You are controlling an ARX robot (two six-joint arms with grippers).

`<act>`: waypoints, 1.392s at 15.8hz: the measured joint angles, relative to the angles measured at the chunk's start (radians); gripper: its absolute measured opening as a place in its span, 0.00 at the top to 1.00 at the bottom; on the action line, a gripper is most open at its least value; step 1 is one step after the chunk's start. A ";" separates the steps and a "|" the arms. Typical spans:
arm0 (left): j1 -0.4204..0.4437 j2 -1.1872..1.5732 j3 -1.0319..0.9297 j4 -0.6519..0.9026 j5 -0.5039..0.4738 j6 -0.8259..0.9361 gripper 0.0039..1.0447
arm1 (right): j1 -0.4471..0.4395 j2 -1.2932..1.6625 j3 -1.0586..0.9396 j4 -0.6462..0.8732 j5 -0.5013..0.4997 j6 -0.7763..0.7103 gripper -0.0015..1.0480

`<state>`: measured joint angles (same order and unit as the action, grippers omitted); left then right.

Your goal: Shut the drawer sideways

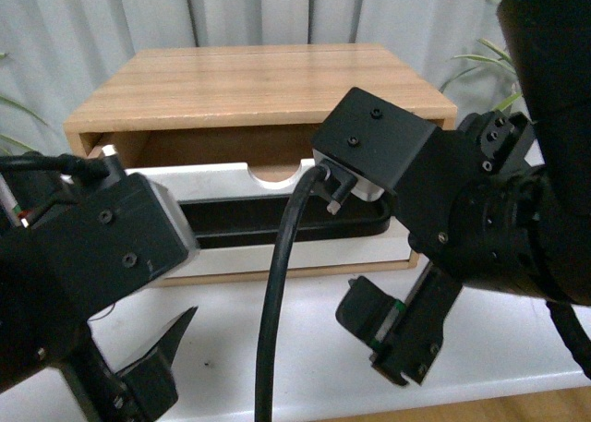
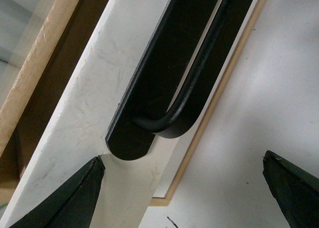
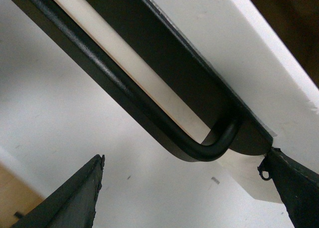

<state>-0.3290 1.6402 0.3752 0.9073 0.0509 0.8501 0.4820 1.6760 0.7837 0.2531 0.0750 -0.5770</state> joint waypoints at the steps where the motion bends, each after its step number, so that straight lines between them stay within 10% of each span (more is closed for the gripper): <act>1: 0.010 0.042 0.048 -0.003 -0.001 0.002 0.06 | -0.008 0.037 0.033 0.025 0.002 -0.016 0.06; 13: 0.031 0.216 0.314 -0.099 -0.032 0.043 0.06 | -0.118 0.172 0.210 0.028 -0.075 0.029 0.07; 17: 0.026 -0.103 0.092 -0.157 -0.009 -0.079 0.06 | -0.168 -0.136 -0.058 0.099 -0.056 0.133 0.07; 22: 0.132 -0.854 -0.151 -0.604 0.029 -0.404 0.06 | -0.209 -0.722 -0.408 -0.043 0.101 0.314 0.07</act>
<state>-0.1974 0.7864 0.2241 0.3035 0.0803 0.4461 0.2729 0.9543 0.3759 0.2100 0.1761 -0.2626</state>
